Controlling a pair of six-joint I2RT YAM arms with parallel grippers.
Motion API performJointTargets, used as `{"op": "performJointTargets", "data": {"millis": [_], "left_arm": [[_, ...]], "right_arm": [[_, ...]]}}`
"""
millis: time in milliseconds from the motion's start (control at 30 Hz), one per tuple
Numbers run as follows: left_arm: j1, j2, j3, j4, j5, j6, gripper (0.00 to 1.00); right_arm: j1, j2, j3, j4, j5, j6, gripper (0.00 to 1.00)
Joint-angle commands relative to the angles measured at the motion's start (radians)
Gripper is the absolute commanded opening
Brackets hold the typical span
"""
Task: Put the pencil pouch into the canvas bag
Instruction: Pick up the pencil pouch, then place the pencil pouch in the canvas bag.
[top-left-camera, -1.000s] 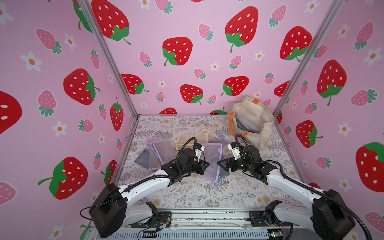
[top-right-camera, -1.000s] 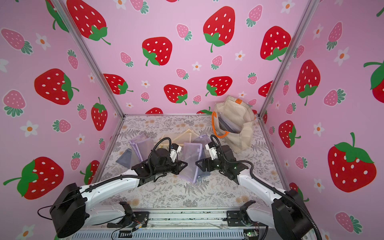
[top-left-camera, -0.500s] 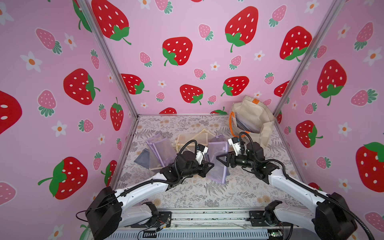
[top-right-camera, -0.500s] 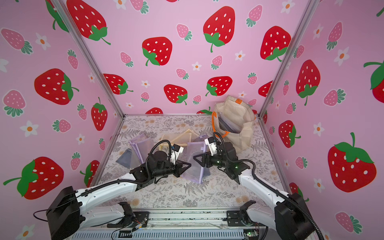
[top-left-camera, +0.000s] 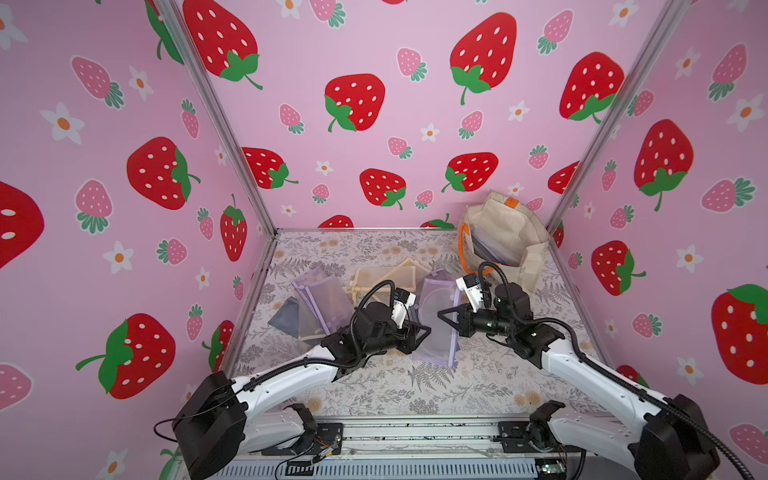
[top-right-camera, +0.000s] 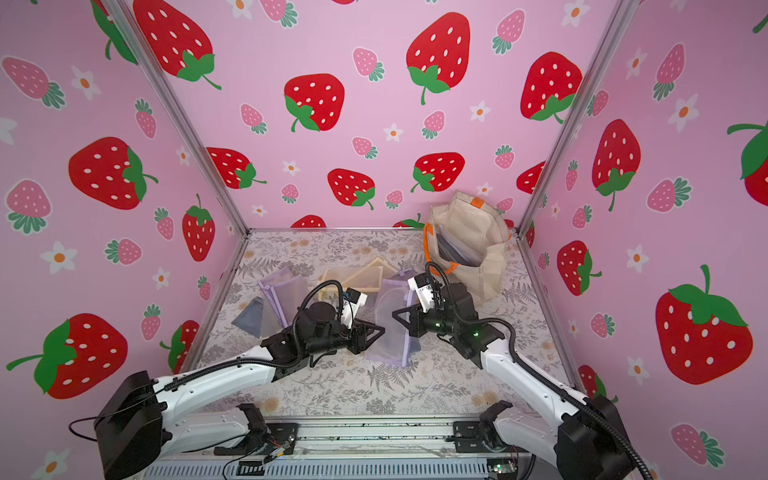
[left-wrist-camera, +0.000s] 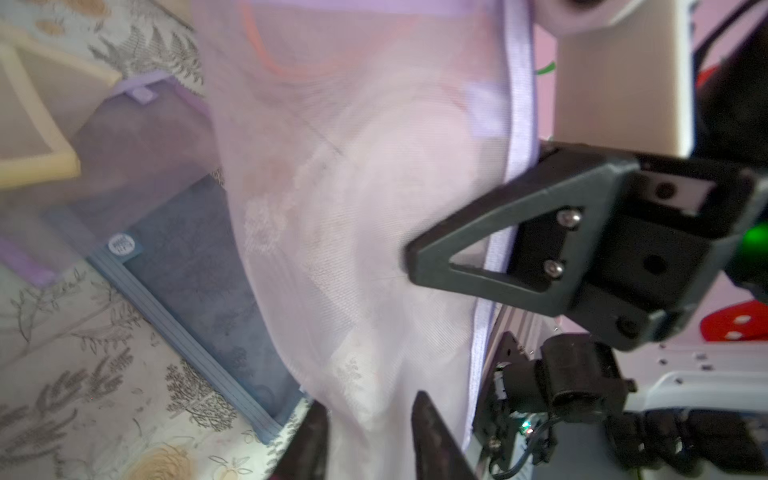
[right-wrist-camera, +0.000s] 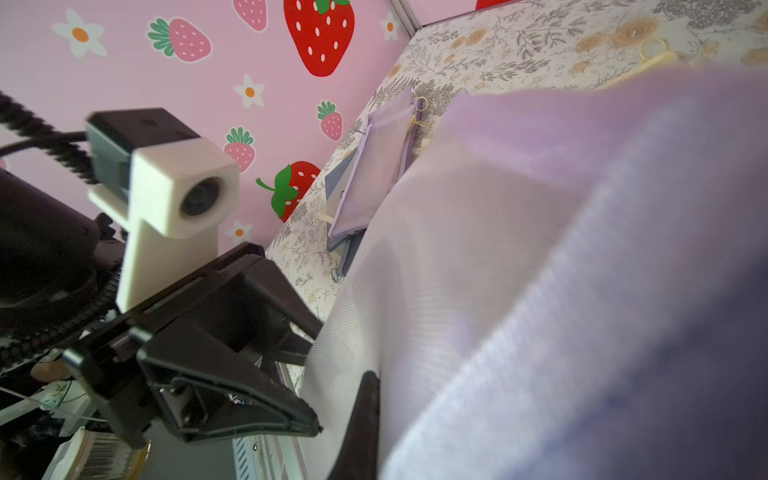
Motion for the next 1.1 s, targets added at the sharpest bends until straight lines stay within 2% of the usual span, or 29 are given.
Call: {"op": "performJointTargets", "data": {"millis": [0, 100, 200, 467, 633, 733, 833, 1067], "left_arm": [[-0.003, -0.01, -0.004, -0.045, -0.067, 0.009, 0.65], [0.002, -0.021, -0.016, -0.076, -0.132, 0.004, 0.86], [0.01, -0.029, -0.026, -0.1, -0.17, 0.002, 0.93], [0.025, -0.078, -0.059, -0.122, -0.168, 0.029, 0.95], [0.054, -0.103, -0.086, -0.104, -0.14, 0.029, 0.95], [0.068, -0.107, -0.1, -0.086, -0.119, 0.026, 0.95], [0.082, -0.102, -0.108, -0.071, -0.115, 0.025, 0.95], [0.118, -0.066, -0.119, -0.018, -0.037, 0.011, 0.95]], "right_arm": [[-0.003, -0.042, 0.132, -0.224, 0.067, -0.158, 0.0], [-0.024, 0.014, 0.306, -0.467, 0.141, -0.303, 0.0], [-0.034, 0.101, 0.485, -0.641, 0.232, -0.43, 0.0], [-0.097, 0.386, 0.996, -0.954, 0.519, -0.68, 0.0], [-0.198, 0.59, 1.353, -1.047, 0.568, -0.77, 0.0], [-0.235, 0.684, 1.493, -1.032, 0.625, -0.842, 0.0], [-0.263, 0.753, 1.57, -0.987, 0.683, -0.93, 0.0], [-0.299, 0.835, 1.51, -0.832, 0.818, -1.143, 0.0]]}}
